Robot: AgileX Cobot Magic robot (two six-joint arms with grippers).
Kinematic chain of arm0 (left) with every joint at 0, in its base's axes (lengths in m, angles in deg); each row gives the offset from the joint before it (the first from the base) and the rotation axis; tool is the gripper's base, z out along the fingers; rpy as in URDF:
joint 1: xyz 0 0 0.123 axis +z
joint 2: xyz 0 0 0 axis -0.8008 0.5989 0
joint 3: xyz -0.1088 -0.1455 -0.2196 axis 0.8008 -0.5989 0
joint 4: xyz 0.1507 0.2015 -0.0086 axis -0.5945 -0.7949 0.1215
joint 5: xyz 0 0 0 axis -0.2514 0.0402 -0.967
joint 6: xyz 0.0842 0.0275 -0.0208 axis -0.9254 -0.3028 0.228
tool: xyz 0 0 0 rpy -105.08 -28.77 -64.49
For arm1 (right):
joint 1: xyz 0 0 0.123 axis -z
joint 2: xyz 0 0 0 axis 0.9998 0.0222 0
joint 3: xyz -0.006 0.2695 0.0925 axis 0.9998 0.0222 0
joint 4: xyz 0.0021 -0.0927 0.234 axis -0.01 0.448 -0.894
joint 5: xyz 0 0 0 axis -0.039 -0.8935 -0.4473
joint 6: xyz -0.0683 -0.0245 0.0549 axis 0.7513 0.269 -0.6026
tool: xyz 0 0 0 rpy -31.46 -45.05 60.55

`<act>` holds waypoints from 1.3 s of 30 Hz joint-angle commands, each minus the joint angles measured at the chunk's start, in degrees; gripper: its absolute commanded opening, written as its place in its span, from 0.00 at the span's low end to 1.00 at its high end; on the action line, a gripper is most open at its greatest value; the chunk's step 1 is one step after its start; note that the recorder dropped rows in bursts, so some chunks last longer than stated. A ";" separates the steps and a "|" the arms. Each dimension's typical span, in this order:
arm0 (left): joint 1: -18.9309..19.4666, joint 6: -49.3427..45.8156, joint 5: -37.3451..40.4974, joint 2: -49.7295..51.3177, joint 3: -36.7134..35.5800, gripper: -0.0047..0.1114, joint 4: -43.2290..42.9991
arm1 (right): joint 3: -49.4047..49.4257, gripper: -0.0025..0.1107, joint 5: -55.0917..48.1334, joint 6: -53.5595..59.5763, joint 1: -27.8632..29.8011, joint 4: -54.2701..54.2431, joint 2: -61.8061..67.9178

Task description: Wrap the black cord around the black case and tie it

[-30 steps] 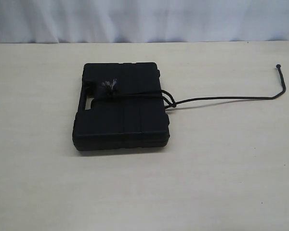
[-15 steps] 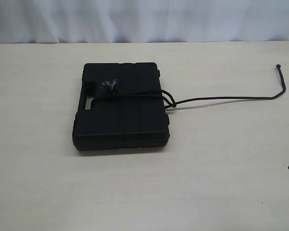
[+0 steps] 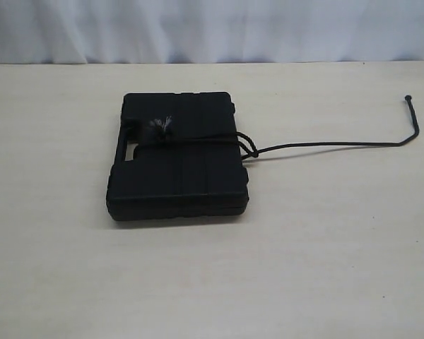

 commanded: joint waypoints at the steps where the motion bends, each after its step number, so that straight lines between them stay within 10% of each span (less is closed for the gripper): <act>1: 0.30 0.09 5.64 -0.55 -0.34 0.04 -4.76 | 0.03 0.06 3.21 -0.01 2.33 1.69 -1.78; 39: 4.53 0.09 6.05 -0.55 -0.34 0.04 -5.74 | 0.03 0.06 3.21 -0.01 7.86 5.02 -1.78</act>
